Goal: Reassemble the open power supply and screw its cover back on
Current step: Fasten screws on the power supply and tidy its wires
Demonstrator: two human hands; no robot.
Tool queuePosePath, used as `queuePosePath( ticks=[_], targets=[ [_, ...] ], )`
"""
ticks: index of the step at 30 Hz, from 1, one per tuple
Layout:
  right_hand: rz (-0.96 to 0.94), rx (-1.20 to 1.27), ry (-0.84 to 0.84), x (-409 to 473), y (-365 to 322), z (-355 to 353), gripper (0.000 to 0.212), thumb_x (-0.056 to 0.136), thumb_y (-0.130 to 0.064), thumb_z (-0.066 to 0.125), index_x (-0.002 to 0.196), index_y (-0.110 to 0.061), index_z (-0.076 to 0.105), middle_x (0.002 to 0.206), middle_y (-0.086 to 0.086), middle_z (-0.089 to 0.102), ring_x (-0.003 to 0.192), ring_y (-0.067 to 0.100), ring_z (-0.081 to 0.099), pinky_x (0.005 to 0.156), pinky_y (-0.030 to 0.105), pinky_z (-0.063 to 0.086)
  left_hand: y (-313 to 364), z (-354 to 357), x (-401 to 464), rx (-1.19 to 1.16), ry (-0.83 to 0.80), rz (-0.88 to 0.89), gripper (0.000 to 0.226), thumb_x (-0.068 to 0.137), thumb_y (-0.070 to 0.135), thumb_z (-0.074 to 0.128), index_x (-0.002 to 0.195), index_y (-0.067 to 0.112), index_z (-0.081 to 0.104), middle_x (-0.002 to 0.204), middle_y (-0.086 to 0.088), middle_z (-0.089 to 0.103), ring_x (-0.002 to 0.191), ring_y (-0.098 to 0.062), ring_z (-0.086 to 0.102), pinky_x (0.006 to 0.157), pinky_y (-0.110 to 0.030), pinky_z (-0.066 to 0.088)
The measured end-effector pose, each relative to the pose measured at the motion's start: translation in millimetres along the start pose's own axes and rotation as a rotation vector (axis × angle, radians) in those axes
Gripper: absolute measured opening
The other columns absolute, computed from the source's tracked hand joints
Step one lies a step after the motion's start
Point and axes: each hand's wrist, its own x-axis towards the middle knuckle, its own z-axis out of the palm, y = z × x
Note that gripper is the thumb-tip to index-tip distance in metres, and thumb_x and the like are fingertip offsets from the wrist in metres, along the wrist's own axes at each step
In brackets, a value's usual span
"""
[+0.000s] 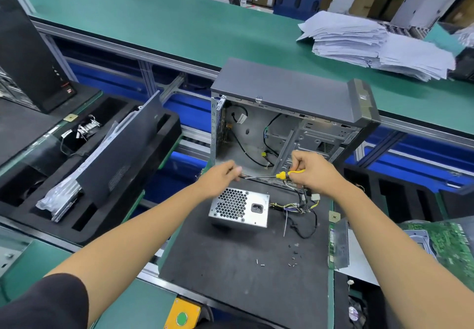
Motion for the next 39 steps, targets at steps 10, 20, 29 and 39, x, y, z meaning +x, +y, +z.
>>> queuePosePath(
  ticks=[10, 20, 29, 39],
  targets=[
    [-0.014, -0.171, -0.011, 1, -2, -15, 0.015, 0.071, -0.019, 0.066, 0.070, -0.016, 0.052, 0.065, -0.015, 0.065, 0.066, 0.017, 0.065, 0.070, 0.034, 0.053, -1, 9, 7, 0.196, -0.307, -0.021, 0.040, 0.107, 0.057, 0.033, 0.093, 0.036, 0.064, 0.093, 0.015, 0.066, 0.088, -0.004, 0.062, 0.090, -0.031, 0.048],
    [-0.059, -0.231, -0.046, 11, -2, -8, 0.018, 0.071, -0.023, 0.068, 0.069, -0.019, 0.051, 0.068, -0.015, 0.062, 0.060, 0.012, 0.059, 0.068, 0.034, 0.052, -8, 2, 15, 0.163, -0.383, 0.007, 0.041, 0.107, 0.048, 0.045, 0.075, 0.023, 0.052, 0.067, 0.014, 0.042, 0.057, -0.002, 0.038, 0.064, -0.023, 0.036],
    [-0.117, -0.251, -0.049, 17, 1, -2, 0.029, 0.056, -0.050, 0.053, 0.071, -0.027, 0.050, 0.067, -0.019, 0.059, 0.059, 0.008, 0.050, 0.060, 0.027, 0.042, -11, 0, 19, 0.062, -0.434, -0.009, 0.042, 0.108, 0.041, 0.048, 0.086, 0.007, 0.060, 0.072, 0.013, 0.053, 0.062, -0.003, 0.046, 0.066, -0.018, 0.039],
    [-0.149, -0.292, -0.035, 24, -2, 4, 0.037, 0.050, -0.057, 0.044, 0.076, -0.031, 0.051, 0.070, -0.021, 0.059, 0.058, 0.006, 0.048, 0.055, 0.025, 0.034, -13, 1, 21, 0.053, -0.440, -0.016, 0.035, 0.107, 0.041, 0.049, 0.099, 0.013, 0.069, 0.070, 0.024, 0.059, 0.060, 0.008, 0.050, 0.067, -0.016, 0.040]
  ],
)
